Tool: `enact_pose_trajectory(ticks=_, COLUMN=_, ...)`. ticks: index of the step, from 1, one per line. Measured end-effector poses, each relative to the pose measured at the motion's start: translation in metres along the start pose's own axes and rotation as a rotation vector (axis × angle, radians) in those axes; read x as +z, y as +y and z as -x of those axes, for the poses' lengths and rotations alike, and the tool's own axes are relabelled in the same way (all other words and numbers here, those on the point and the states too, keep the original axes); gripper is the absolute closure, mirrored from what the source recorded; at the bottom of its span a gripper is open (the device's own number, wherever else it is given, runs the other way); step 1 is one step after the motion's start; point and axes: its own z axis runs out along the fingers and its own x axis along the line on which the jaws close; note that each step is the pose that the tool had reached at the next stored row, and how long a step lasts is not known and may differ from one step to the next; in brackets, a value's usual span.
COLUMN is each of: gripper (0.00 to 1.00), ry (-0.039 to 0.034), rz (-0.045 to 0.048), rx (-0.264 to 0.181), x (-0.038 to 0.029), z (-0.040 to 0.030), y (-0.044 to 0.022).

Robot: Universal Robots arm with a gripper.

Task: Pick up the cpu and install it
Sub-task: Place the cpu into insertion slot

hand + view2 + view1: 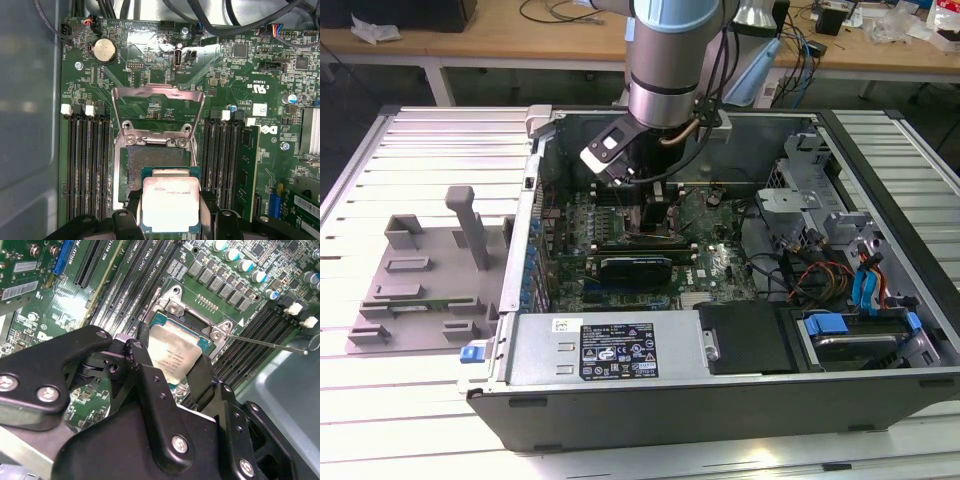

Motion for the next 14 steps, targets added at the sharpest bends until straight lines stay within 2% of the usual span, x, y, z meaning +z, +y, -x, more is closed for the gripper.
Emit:
enact_pose_trajectory(ticks=6, gripper=0.45, ry=0.0001, rz=0.0001, rx=0.0, x=0.0045, z=-0.0041, y=0.0016)
enact_pose_trajectory(ticks=10, gripper=0.45, ry=0.0003, rz=0.0, rx=0.008, x=0.0104, z=-0.0128, y=0.0031)
enact_pose_trajectory(ticks=14, gripper=0.45, ry=0.0005, rz=-0.0001, rx=0.033, x=0.0149, z=-0.0135, y=0.0037)
